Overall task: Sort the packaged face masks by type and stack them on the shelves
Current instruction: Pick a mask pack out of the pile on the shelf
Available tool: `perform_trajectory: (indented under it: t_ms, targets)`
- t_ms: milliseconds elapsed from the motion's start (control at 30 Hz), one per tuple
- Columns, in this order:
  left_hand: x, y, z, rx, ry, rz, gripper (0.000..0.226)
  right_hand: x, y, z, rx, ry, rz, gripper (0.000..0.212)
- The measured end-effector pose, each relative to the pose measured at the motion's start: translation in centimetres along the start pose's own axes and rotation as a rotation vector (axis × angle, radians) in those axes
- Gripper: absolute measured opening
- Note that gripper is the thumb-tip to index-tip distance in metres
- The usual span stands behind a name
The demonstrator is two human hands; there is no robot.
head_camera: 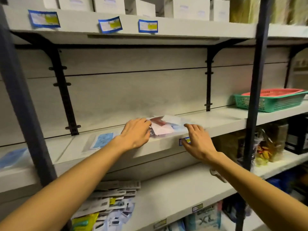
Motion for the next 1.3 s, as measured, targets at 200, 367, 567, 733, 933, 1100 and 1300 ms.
perform_trajectory:
  t_ms: [200,367,567,733,933,1100,1300]
  targets:
    - [8.1,0.3,3.8,-0.01,-0.072,-0.158,0.054,6.9,4.0,1.7,-0.063,-0.126,-0.119,0.063]
    - [13.4,-0.4,7.5,-0.019,-0.153,-0.222,0.042,11.8,5.6,4.2,-0.051,-0.247,-0.211,0.073]
    - [15.8,-1.7,10.8,-0.063,-0.218,-0.294,0.032,14.8,6.9,6.5,0.009,-0.292,-0.285,0.065]
    - [16.3,-3.2,11.2,-0.152,-0.2,-0.441,0.041,16.0,9.5,7.2,0.388,-0.287,-0.207,0.051]
    - [17.1,-3.5,11.4,-0.179,-0.242,-0.564,0.042,18.1,12.7,6.2,0.821,-0.172,-0.159,0.034]
    - [17.8,-1.8,11.7,-0.124,-0.243,-0.618,0.054,19.6,16.1,5.3,1.24,0.035,0.032,0.033]
    - [18.5,-1.5,10.4,-0.153,-0.131,-0.713,0.032,20.1,19.7,5.3,1.325,0.168,0.189,0.029]
Point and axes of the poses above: each hand's wrist, its own x-axis towards the middle knuckle, its own z-axis out of the palm, y = z × x, the point moved 8 cm from there along x, towards the middle knuckle, and after that the axes turned 7 degrees about -z, right-handed, at the moved point
